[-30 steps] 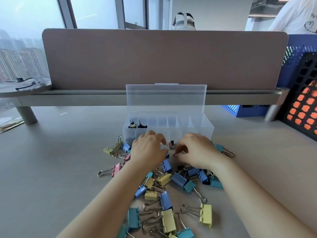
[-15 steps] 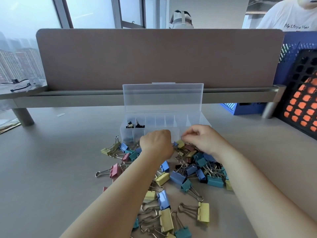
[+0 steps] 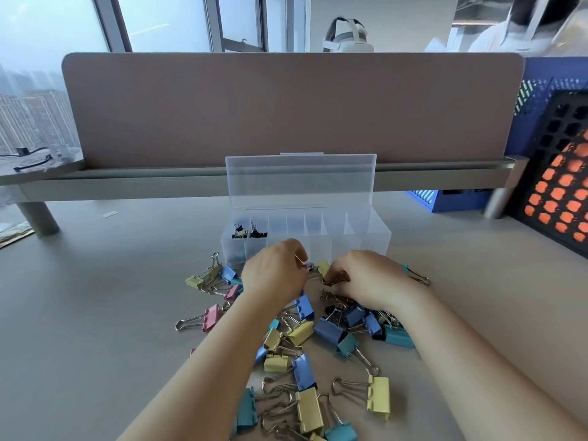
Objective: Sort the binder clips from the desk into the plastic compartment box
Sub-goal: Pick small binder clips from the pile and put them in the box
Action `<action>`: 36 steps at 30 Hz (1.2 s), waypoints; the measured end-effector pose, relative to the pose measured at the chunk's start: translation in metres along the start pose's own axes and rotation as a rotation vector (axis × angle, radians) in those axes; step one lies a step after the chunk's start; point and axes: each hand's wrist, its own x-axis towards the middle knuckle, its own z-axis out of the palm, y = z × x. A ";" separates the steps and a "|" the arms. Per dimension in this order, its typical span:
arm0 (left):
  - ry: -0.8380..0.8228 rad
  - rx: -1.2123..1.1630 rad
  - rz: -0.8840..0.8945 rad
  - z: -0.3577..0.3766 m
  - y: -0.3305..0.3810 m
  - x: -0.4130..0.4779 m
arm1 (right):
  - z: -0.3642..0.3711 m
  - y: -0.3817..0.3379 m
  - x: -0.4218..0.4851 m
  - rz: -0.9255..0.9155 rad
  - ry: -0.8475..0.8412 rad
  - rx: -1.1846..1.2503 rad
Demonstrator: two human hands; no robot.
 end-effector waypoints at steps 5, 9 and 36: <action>-0.078 -0.433 -0.122 -0.022 -0.006 0.003 | 0.002 -0.002 0.002 -0.012 0.069 0.025; -0.182 -0.884 -0.299 -0.030 -0.008 0.004 | 0.004 -0.008 0.001 0.070 0.103 -0.059; -0.067 0.036 0.022 -0.005 -0.008 -0.002 | -0.017 0.011 0.012 0.386 -0.048 1.728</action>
